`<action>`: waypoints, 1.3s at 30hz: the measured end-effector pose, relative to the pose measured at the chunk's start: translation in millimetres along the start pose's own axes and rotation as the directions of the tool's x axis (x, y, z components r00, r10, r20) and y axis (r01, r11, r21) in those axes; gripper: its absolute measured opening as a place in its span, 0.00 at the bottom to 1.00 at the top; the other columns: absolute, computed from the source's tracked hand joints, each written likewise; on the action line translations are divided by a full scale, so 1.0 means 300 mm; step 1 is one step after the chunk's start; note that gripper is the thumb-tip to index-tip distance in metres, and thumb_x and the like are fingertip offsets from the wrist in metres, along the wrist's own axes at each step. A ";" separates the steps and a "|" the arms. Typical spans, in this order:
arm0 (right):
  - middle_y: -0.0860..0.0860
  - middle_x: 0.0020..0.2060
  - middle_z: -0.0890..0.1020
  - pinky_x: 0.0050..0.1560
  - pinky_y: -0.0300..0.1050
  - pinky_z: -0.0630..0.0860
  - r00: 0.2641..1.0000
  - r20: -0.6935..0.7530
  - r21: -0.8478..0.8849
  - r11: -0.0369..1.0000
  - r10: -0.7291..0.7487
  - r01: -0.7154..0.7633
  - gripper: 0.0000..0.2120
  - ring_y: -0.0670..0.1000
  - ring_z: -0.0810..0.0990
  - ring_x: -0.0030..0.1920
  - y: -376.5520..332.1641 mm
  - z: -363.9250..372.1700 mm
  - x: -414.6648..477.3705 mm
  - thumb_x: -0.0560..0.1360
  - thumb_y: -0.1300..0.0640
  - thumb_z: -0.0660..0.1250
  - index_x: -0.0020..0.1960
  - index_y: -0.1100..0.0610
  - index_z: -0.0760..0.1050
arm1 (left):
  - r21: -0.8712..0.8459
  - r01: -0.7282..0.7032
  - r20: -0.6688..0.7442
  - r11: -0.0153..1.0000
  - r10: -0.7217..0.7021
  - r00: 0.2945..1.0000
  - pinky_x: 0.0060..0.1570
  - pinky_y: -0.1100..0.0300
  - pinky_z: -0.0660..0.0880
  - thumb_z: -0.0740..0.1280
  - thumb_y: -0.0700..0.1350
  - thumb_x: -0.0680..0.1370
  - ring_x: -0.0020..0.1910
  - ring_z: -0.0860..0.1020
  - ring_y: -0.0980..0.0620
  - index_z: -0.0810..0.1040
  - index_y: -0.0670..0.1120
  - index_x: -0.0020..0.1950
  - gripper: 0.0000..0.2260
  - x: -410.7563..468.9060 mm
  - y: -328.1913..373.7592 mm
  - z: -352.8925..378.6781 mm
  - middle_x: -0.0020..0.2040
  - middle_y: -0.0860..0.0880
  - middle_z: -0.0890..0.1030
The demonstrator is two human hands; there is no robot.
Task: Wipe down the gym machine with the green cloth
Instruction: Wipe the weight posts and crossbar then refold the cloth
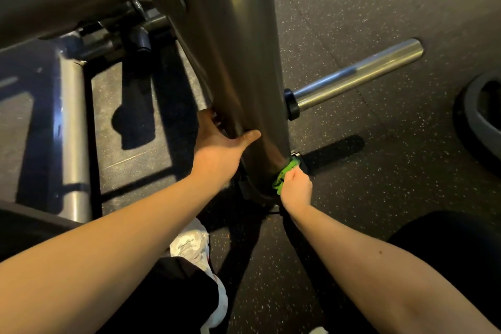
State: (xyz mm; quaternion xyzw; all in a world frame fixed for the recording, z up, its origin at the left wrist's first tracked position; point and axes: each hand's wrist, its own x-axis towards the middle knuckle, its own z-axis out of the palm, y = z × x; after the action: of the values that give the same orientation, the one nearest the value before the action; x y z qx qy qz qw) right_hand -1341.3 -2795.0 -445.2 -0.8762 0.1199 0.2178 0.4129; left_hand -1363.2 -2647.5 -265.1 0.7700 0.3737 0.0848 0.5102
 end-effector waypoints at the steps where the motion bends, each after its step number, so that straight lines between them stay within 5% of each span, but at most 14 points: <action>1: 0.65 0.55 0.80 0.60 0.57 0.72 0.999 -0.014 0.009 0.999 -0.031 0.031 0.19 0.66 0.78 0.59 -0.021 -0.005 -0.021 0.85 0.57 0.50 0.69 0.63 0.72 | -0.001 0.004 0.004 1.000 -0.004 1.000 0.67 0.46 0.75 0.84 0.52 0.64 0.63 0.77 0.52 0.66 0.58 0.66 0.37 0.000 -0.001 0.000 0.63 0.56 0.78; 5: 0.55 0.80 0.62 0.79 0.52 0.59 0.977 -0.034 0.222 0.952 -0.209 0.211 0.26 0.53 0.61 0.79 -0.126 -0.016 -0.151 0.86 0.56 0.53 0.82 0.59 0.52 | 0.005 0.002 -0.004 1.000 -0.002 1.000 0.67 0.45 0.75 0.83 0.53 0.64 0.64 0.77 0.51 0.66 0.58 0.67 0.38 -0.007 -0.008 0.003 0.65 0.54 0.77; 8: 0.50 0.82 0.53 0.80 0.49 0.57 0.962 -0.044 0.183 0.944 -0.271 0.274 0.28 0.47 0.54 0.81 -0.123 -0.012 -0.161 0.86 0.59 0.54 0.83 0.57 0.48 | 0.010 0.005 0.000 1.000 -0.005 1.000 0.67 0.47 0.75 0.83 0.53 0.66 0.64 0.76 0.51 0.65 0.57 0.69 0.38 -0.011 -0.007 0.006 0.66 0.54 0.76; 13: 0.58 0.78 0.64 0.72 0.55 0.70 0.981 -0.029 0.021 0.981 -0.190 0.191 0.30 0.57 0.71 0.73 -0.064 0.018 -0.098 0.84 0.62 0.53 0.83 0.56 0.47 | 0.017 0.011 -0.001 1.000 -0.011 1.000 0.65 0.50 0.75 0.83 0.53 0.66 0.64 0.76 0.52 0.66 0.57 0.68 0.37 -0.011 -0.004 0.007 0.65 0.55 0.77; 17: 0.60 0.73 0.69 0.71 0.49 0.68 0.998 0.050 0.074 0.997 -0.037 0.033 0.28 0.58 0.73 0.70 -0.013 0.007 -0.051 0.84 0.64 0.52 0.83 0.56 0.53 | 0.019 0.006 -0.011 1.000 -0.006 1.000 0.60 0.57 0.74 0.83 0.51 0.66 0.62 0.77 0.53 0.66 0.56 0.67 0.36 0.004 -0.018 0.006 0.63 0.55 0.78; 22: 0.64 0.65 0.75 0.63 0.50 0.69 0.998 0.054 0.131 0.991 0.011 -0.018 0.26 0.62 0.75 0.63 -0.030 -0.002 -0.035 0.84 0.64 0.52 0.81 0.55 0.59 | 0.059 -0.007 -0.024 0.998 0.009 1.000 0.64 0.49 0.76 0.84 0.55 0.63 0.61 0.78 0.52 0.66 0.58 0.62 0.36 0.019 -0.030 0.004 0.61 0.55 0.78; 27: 0.50 0.79 0.65 0.77 0.50 0.63 0.958 -0.106 0.212 0.935 -0.266 0.283 0.27 0.50 0.66 0.77 -0.189 -0.053 -0.096 0.85 0.61 0.50 0.83 0.49 0.52 | 0.055 0.001 -0.026 0.999 0.001 1.000 0.59 0.55 0.75 0.84 0.53 0.63 0.60 0.78 0.52 0.65 0.58 0.62 0.36 0.028 -0.028 0.012 0.61 0.55 0.78; 30: 0.46 0.81 0.60 0.76 0.54 0.66 0.927 -0.118 0.197 0.907 -0.355 0.372 0.31 0.49 0.66 0.77 -0.174 -0.045 -0.109 0.84 0.63 0.51 0.83 0.46 0.47 | 0.087 0.006 -0.027 0.996 -0.004 1.000 0.59 0.56 0.74 0.84 0.53 0.64 0.59 0.76 0.53 0.65 0.57 0.65 0.37 0.027 -0.024 0.013 0.62 0.56 0.76; 36: 0.56 0.71 0.71 0.63 0.45 0.70 0.992 0.070 0.094 0.990 -0.108 0.101 0.34 0.53 0.76 0.61 -0.040 -0.016 -0.080 0.83 0.67 0.52 0.84 0.47 0.47 | 0.060 0.015 -0.007 0.998 -0.014 1.000 0.66 0.48 0.76 0.85 0.50 0.62 0.62 0.78 0.51 0.65 0.58 0.62 0.37 0.046 -0.029 0.012 0.61 0.56 0.78; 39: 0.61 0.61 0.78 0.63 0.54 0.73 0.990 0.140 0.007 1.000 0.003 -0.004 0.33 0.58 0.78 0.59 0.034 0.005 -0.076 0.83 0.64 0.53 0.84 0.46 0.47 | 0.033 0.019 0.003 0.999 -0.020 1.000 0.66 0.47 0.76 0.85 0.51 0.61 0.62 0.78 0.52 0.65 0.59 0.62 0.38 0.051 -0.029 0.009 0.61 0.56 0.78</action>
State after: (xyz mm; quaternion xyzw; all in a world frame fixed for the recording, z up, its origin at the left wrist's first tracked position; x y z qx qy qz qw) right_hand -1365.7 -2799.7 -441.9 -0.8571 0.0931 0.2790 0.4229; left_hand -1355.2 -2637.5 -277.8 0.7747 0.3815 0.0722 0.4991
